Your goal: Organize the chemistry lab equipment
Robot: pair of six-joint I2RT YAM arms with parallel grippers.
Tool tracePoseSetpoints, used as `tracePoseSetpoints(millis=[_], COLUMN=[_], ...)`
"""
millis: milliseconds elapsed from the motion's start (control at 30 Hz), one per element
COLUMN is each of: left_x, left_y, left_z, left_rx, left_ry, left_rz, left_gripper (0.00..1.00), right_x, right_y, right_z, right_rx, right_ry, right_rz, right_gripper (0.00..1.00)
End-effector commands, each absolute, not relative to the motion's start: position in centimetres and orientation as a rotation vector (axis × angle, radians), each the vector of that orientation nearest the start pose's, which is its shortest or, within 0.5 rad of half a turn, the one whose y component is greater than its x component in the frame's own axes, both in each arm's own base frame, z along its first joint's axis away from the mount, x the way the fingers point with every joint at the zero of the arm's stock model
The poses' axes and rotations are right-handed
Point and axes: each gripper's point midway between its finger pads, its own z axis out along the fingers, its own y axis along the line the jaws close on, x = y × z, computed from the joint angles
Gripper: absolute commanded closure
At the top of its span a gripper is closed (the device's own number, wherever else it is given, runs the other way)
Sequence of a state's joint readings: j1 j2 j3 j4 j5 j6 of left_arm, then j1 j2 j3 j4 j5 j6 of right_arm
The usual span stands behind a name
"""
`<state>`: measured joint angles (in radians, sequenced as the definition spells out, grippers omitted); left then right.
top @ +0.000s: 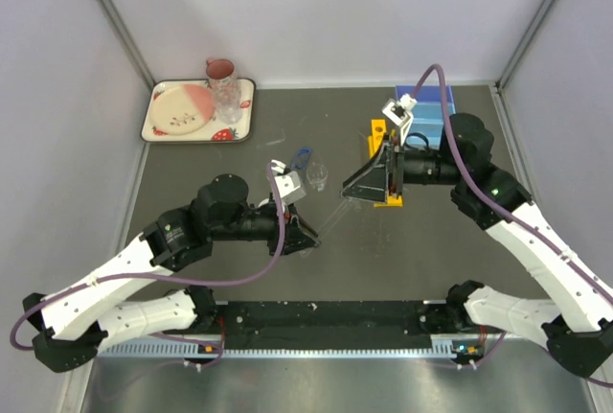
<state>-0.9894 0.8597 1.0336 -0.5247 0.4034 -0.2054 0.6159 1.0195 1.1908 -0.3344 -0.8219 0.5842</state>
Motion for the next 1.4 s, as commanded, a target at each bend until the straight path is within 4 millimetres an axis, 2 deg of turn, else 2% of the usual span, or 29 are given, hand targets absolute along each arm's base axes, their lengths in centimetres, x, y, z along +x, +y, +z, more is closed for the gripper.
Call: tracePoseSetpoints(millis=[0, 433, 500, 633, 1367], left_x=[9.0, 9.0, 8.9, 8.8, 8.8], left_y=[-28.1, -27.8, -27.8, -27.8, -27.5], left_z=[31.2, 32.1, 32.0, 31.9, 31.5], left_rx=[1.069, 1.066, 1.068, 1.068, 1.057], left_ry=[1.696, 1.663, 1.663, 1.671, 1.676], left_rz=[-1.178, -1.185, -1.187, -1.194, -1.188], left_gripper=[0.88, 0.89, 0.89, 0.9, 0.9], right_x=[13.0, 11.6, 11.6, 11.7, 12.4], right_y=[27.9, 27.1, 27.1, 27.2, 28.0], right_z=[39.3, 38.8, 38.7, 38.8, 39.2], right_rx=[-0.768, -0.778, -0.778, -0.783, -0.783], right_ry=[1.736, 1.735, 1.739, 1.73, 1.714], right_rz=[1.583, 1.604, 1.605, 1.599, 1.617], right_gripper=[0.49, 0.5, 0.56, 0.59, 0.63])
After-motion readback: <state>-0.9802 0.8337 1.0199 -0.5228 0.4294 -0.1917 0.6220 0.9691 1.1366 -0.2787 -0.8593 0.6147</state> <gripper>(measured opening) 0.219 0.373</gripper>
